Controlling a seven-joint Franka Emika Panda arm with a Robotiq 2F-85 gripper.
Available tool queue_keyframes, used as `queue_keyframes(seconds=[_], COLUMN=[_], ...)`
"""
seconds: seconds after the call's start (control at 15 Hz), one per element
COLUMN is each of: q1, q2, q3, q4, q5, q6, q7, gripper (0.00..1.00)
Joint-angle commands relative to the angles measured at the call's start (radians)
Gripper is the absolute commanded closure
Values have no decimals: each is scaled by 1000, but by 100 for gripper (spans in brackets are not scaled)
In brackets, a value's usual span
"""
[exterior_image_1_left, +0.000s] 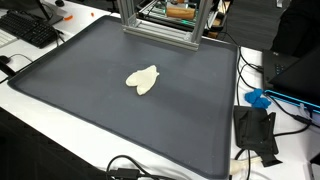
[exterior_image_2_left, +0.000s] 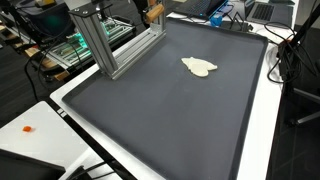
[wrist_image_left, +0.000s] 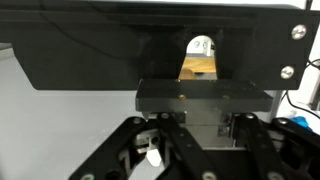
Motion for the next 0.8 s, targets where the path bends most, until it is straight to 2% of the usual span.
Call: queue_keyframes(seconds=[0.0,0.73], q1=[4,6], q2=[-63,-121], q3=[10,20], q4=[-34,-81], q5=[14,16], q6=[-27,-43], q7=[-14,-9], gripper=[77,77])
